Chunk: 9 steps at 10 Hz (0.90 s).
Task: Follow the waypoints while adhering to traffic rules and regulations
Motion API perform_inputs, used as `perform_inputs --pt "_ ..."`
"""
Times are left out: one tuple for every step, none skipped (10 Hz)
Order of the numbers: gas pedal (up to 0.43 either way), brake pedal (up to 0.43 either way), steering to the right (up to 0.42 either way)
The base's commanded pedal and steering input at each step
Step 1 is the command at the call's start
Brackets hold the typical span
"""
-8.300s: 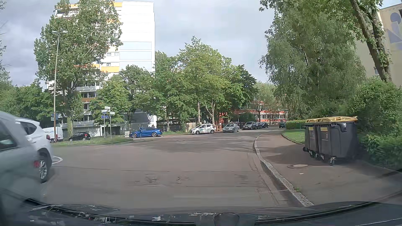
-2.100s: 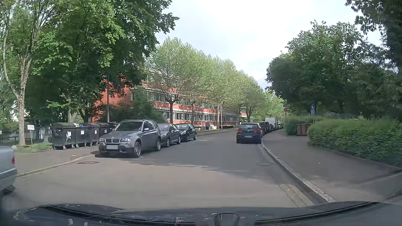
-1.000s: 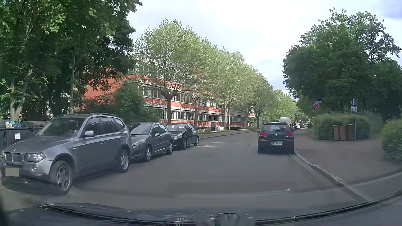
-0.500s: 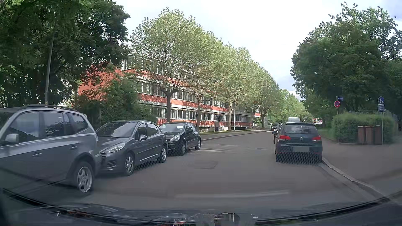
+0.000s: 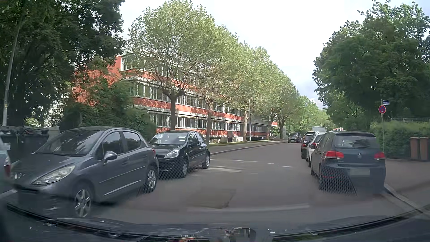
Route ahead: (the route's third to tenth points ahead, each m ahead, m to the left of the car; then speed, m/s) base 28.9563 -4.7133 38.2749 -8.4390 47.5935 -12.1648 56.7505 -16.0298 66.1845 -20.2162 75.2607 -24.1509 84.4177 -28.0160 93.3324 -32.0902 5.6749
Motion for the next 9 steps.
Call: perform_inputs --pt "0.079 0.000 0.057" --pt "0.079 0.000 0.066" --pt "0.079 0.000 0.073" --pt "0.079 0.000 0.080" --pt "0.079 0.000 0.087" --pt "0.079 0.000 0.092" --pt "0.079 0.000 0.095" --pt "0.079 0.000 0.098" --pt "0.079 0.000 0.102"
